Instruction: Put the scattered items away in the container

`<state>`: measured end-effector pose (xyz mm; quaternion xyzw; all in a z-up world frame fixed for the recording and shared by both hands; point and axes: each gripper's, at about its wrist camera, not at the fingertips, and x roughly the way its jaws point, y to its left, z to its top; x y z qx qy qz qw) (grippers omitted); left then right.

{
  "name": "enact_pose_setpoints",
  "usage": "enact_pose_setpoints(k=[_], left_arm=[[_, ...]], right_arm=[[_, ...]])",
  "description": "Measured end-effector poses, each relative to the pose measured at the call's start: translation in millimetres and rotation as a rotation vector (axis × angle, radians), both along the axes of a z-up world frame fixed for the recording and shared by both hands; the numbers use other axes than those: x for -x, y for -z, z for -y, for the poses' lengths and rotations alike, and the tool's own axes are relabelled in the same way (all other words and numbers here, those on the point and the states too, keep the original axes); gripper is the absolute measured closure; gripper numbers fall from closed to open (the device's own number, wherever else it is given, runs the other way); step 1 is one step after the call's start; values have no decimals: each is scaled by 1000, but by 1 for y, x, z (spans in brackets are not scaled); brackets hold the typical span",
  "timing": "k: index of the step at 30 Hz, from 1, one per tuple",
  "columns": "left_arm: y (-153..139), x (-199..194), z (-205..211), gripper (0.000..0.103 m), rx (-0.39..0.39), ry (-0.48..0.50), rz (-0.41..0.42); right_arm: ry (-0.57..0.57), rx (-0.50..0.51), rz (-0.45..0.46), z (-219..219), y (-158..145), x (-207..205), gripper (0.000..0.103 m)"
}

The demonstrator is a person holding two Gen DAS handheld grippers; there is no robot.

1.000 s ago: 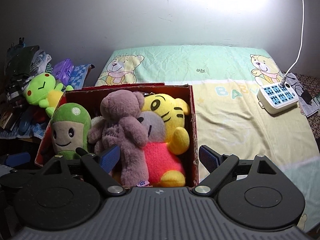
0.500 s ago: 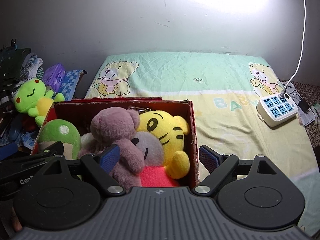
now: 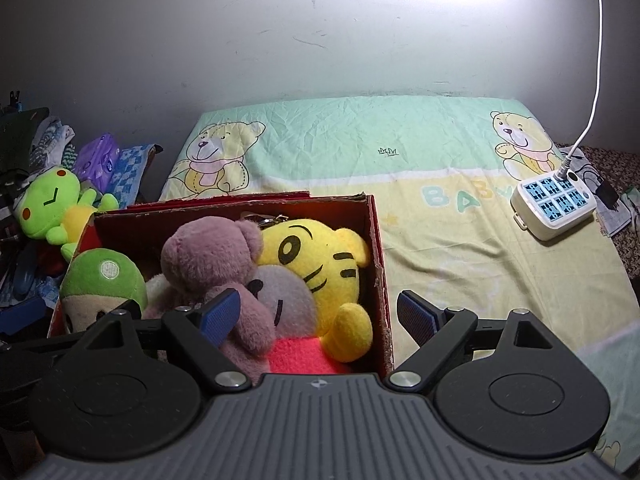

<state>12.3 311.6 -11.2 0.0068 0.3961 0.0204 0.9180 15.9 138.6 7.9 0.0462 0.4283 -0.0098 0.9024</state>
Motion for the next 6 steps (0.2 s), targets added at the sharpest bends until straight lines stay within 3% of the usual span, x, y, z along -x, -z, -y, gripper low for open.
enact_pose_setpoints(k=[2, 6], left_arm=[[2, -1, -1, 3, 14, 3, -18], [2, 0, 3, 5, -41, -11, -37]], right_arm=[[-5, -5, 2, 0, 0, 1, 15], [-7, -13, 4, -1, 1, 2, 15]])
